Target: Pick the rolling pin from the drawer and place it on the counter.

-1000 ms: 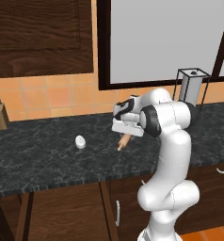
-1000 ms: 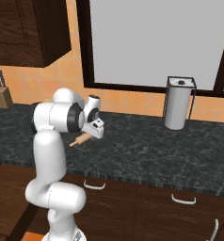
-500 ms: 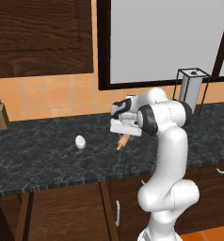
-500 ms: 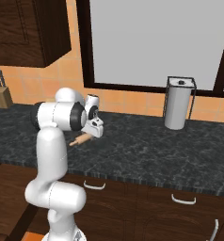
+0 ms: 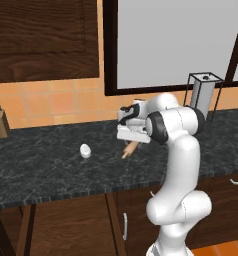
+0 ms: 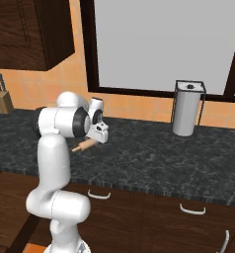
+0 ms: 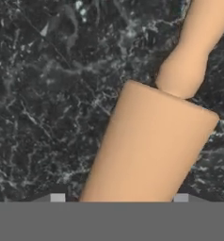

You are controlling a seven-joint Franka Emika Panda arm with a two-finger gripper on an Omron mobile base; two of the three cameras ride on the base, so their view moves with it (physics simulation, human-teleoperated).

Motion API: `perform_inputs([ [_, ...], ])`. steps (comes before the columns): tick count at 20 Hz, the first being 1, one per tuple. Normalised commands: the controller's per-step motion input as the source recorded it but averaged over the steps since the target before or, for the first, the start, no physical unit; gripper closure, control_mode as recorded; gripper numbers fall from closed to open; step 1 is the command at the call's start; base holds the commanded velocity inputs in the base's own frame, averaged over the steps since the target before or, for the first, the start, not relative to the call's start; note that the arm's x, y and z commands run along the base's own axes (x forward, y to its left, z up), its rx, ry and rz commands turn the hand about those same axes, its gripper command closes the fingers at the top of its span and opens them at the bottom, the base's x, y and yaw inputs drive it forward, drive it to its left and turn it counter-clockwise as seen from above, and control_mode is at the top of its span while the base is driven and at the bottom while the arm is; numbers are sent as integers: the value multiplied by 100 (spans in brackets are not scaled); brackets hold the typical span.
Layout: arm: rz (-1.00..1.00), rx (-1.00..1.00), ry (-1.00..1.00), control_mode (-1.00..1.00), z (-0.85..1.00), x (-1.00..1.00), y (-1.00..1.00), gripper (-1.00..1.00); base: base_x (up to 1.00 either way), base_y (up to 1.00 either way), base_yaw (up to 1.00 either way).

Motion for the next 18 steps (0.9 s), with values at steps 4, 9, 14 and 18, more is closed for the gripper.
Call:
perform_inputs([
  [4, 5, 0, -10, -100, 73, -26, -3, -100, 0, 0, 0],
  [9, 6, 0, -13, -100, 86, -62, -3, -100, 0, 0, 0],
  [14, 16, 0, -13, -100, 92, -100, -2, -100, 0, 0, 0],
  [18, 14, 0, -13, -100, 84, -100, -3, -100, 0, 0, 0],
])
